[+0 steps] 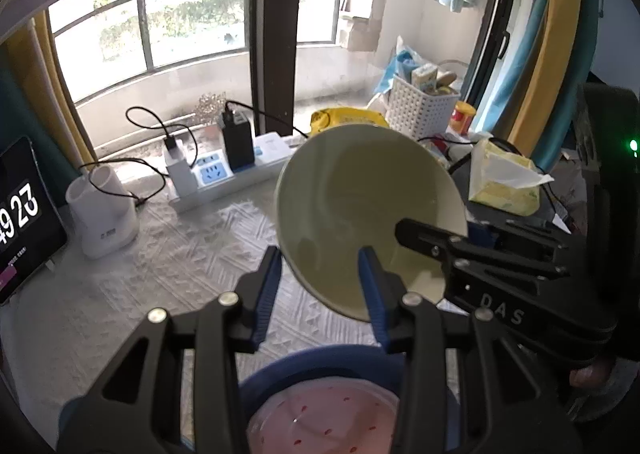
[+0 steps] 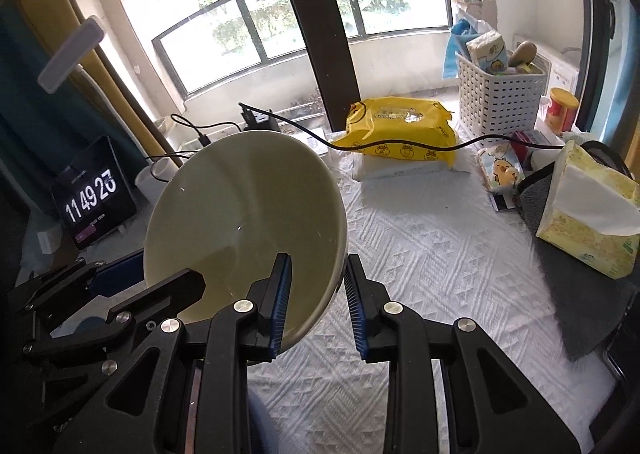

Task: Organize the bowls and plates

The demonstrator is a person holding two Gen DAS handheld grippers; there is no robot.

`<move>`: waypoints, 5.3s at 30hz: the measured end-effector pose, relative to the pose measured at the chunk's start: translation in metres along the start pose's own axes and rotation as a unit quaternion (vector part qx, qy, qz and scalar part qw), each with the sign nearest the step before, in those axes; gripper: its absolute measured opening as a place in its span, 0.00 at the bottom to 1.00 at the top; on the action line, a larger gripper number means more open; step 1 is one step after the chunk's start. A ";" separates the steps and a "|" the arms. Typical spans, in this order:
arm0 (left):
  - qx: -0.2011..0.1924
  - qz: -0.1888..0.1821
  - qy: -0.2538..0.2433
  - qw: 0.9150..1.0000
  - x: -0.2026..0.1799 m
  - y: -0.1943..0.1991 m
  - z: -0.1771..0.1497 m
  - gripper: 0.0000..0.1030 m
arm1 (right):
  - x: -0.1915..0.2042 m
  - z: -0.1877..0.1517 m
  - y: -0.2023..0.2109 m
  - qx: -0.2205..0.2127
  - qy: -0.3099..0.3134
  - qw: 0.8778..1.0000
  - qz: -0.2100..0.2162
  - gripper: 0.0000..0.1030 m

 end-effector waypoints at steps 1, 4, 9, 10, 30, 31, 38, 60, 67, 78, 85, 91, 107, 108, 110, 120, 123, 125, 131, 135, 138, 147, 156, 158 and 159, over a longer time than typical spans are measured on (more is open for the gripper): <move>-0.002 0.000 0.002 1.000 0.001 0.003 0.000 0.39 | 0.002 0.000 0.002 -0.001 0.001 1.000 0.000 0.28; -0.009 0.002 0.000 1.000 0.001 0.009 -0.001 0.39 | 0.008 -0.001 0.008 -0.003 0.004 1.000 0.000 0.28; -0.017 -0.002 0.000 1.000 0.002 0.019 -0.003 0.39 | 0.014 -0.003 0.020 -0.010 0.006 1.000 0.001 0.28; -0.019 -0.002 0.000 1.000 0.001 0.021 -0.003 0.39 | 0.015 -0.002 0.022 -0.011 0.006 1.000 0.002 0.28; -0.048 -0.005 0.003 0.999 0.006 0.061 -0.015 0.39 | 0.034 -0.012 0.051 -0.015 0.006 1.000 0.016 0.28; -0.049 -0.003 0.003 0.999 0.007 0.063 -0.017 0.39 | 0.037 -0.014 0.053 -0.014 0.007 1.000 0.018 0.28; -0.052 0.001 0.007 0.999 0.011 0.075 -0.031 0.39 | 0.051 -0.026 0.062 -0.008 0.013 1.000 0.020 0.28; -0.045 0.010 0.025 0.999 0.019 0.100 -0.091 0.39 | 0.080 -0.084 0.063 0.031 0.014 0.999 0.022 0.28; -0.029 0.005 0.032 0.999 0.021 0.093 -0.105 0.39 | 0.078 -0.097 0.056 0.047 0.011 0.999 0.024 0.28; -0.002 0.005 0.046 0.999 0.022 0.078 -0.128 0.39 | 0.078 -0.114 0.045 0.067 0.018 0.997 0.013 0.28; 0.009 0.002 0.045 0.999 0.020 0.072 -0.134 0.39 | 0.076 -0.116 0.041 0.074 0.016 0.997 0.009 0.28; 0.019 0.002 0.049 0.999 0.021 0.068 -0.138 0.39 | 0.076 -0.121 0.035 0.087 0.019 0.996 0.006 0.28; 0.041 -0.013 0.051 0.998 0.017 0.059 -0.146 0.39 | 0.074 -0.118 0.031 0.095 0.031 0.995 -0.010 0.29; 0.041 -0.014 0.051 0.998 0.017 0.059 -0.146 0.39 | 0.074 -0.118 0.031 0.095 0.034 0.995 -0.012 0.29; 0.041 -0.018 0.054 0.998 0.018 0.059 -0.146 0.40 | 0.075 -0.119 0.031 0.095 0.039 0.995 -0.014 0.30; 0.017 -0.020 0.045 0.999 0.022 0.068 -0.141 0.41 | 0.075 -0.115 0.037 0.080 0.050 0.995 -0.013 0.30; 0.013 -0.019 0.045 0.999 0.022 0.071 -0.141 0.41 | 0.077 -0.111 0.043 0.070 0.058 0.996 -0.015 0.30; 0.005 -0.019 0.043 0.999 0.022 0.075 -0.141 0.41 | 0.078 -0.110 0.047 0.063 0.064 0.996 -0.020 0.30; -0.017 -0.014 0.054 0.998 0.026 0.083 -0.145 0.41 | 0.077 -0.111 0.050 0.053 0.069 0.996 -0.020 0.31; -0.022 -0.005 0.055 0.998 0.028 0.087 -0.147 0.41 | 0.076 -0.112 0.051 0.052 0.071 0.996 -0.026 0.31; -0.041 0.005 0.053 0.998 0.028 0.094 -0.147 0.41 | 0.078 -0.113 0.055 0.047 0.071 0.996 -0.026 0.31; -0.088 0.017 0.043 0.995 0.026 0.107 -0.154 0.42 | 0.087 -0.117 0.073 0.009 0.090 0.995 -0.031 0.31; -0.135 0.030 0.037 0.990 0.022 0.114 -0.162 0.44 | 0.086 -0.130 0.083 -0.043 0.088 0.995 -0.026 0.31; -0.141 0.030 0.038 0.989 0.021 0.116 -0.163 0.44 | 0.084 -0.133 0.083 -0.046 0.083 0.995 -0.026 0.31; -0.144 0.032 0.038 0.988 0.020 0.117 -0.164 0.45 | 0.082 -0.134 0.083 -0.048 0.081 0.995 -0.027 0.31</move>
Point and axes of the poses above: each gripper's, at about its wrist camera, not at the fingertips, and y roughly against the way its jaws point, x to its left, z to its top, the point moved 4 cm from there along -y, roughly the way its jaws point, and after that the axes turned 1 degree about x, right-handed, at the moved point
